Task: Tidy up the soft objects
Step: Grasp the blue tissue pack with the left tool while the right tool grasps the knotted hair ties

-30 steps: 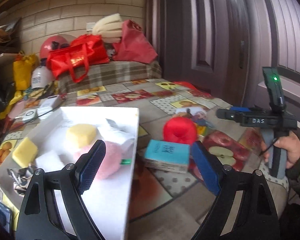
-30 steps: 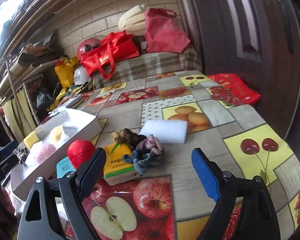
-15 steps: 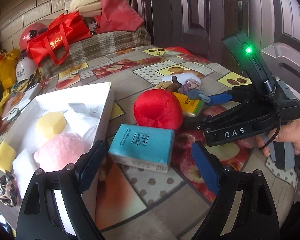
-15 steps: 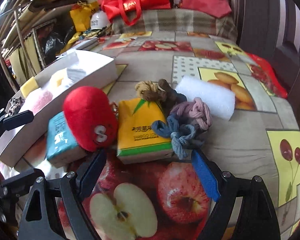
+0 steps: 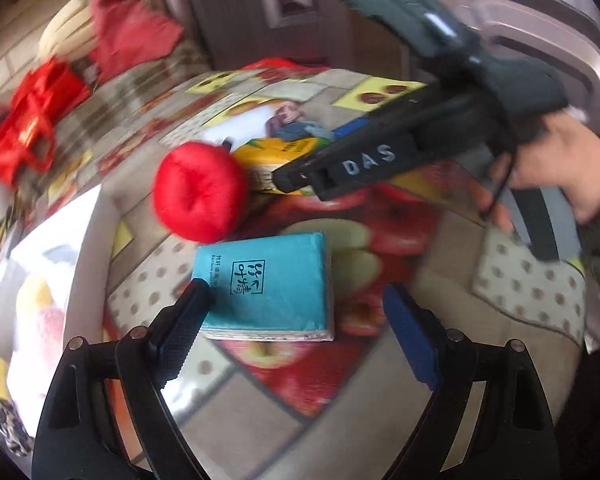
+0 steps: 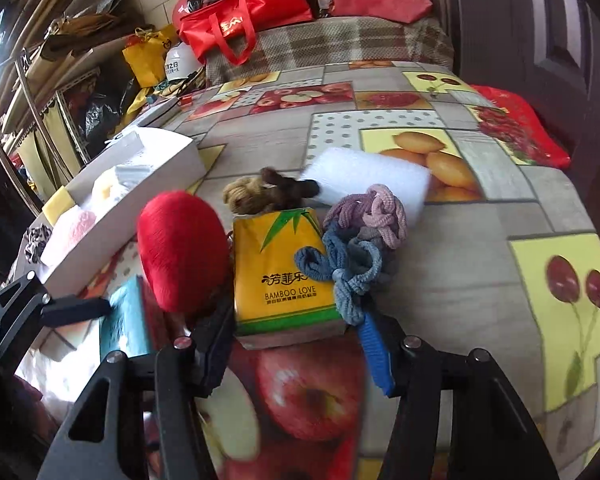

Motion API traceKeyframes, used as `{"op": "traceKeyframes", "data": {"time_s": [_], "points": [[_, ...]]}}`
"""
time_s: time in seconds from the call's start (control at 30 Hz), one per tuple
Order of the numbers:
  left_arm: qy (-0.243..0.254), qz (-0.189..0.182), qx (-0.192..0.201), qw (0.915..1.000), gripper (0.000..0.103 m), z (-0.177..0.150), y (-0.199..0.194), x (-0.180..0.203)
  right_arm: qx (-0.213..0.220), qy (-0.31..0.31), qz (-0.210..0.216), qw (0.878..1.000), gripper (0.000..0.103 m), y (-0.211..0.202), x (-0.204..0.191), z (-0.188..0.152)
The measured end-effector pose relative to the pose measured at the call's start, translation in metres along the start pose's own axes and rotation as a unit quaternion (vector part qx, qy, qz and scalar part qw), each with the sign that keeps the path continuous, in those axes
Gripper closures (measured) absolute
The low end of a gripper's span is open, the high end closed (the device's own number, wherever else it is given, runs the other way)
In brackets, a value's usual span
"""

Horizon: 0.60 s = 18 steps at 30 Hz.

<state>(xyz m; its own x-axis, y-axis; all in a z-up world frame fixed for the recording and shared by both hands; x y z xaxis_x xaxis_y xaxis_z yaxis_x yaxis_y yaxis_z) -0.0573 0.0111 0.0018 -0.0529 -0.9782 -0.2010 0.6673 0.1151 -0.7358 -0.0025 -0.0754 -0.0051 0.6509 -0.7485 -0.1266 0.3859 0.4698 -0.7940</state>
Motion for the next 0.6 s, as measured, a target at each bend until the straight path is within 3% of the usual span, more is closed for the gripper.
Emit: {"op": "traceKeyframes", "data": {"time_s": [0.07,0.17,0.23,0.37,0.47,0.6], "points": [[0.013,0.005,0.02,0.9997,0.015,0.0,-0.01,0.007,-0.001,-0.003,-0.003,1.0,0.045,-0.013,0.006,-0.009],[-0.05,0.018,0.069,0.9962,0.015,-0.003,-0.03,-0.016,0.013,-0.016,0.011,1.0,0.042,-0.032,0.008,-0.016],[-0.117,0.017,0.094,0.9885,0.015,-0.01,-0.04,-0.042,0.011,-0.028,0.006,1.0,0.023,-0.038,0.005,-0.025],[-0.188,-0.026,0.067,0.9796,0.015,-0.018,-0.032,-0.07,-0.001,-0.044,-0.007,0.999,0.023,-0.041,0.004,-0.04],[-0.175,-0.042,0.045,0.9826,0.015,-0.012,-0.024,-0.065,0.006,-0.046,-0.016,0.999,0.023,-0.045,0.01,-0.043],[-0.125,-0.046,0.044,0.9901,0.015,-0.003,-0.02,-0.046,0.05,0.043,0.005,0.998,0.023,-0.058,0.047,-0.031]]}}
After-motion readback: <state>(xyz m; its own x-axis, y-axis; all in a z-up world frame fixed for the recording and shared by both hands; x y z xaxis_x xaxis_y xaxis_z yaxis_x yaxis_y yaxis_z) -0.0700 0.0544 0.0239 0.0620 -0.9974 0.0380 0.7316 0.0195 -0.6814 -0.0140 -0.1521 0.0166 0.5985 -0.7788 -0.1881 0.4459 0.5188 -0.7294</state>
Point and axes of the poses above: each gripper's, at about its wrist camera, not at the fingertips, and y roughly the way its jaws point, x to its right, z to its top, the point moved 1 cm from there along y, roughly the way its jaws point, and after that the axes turned 3 degrees about -x, right-handed, at the moved point
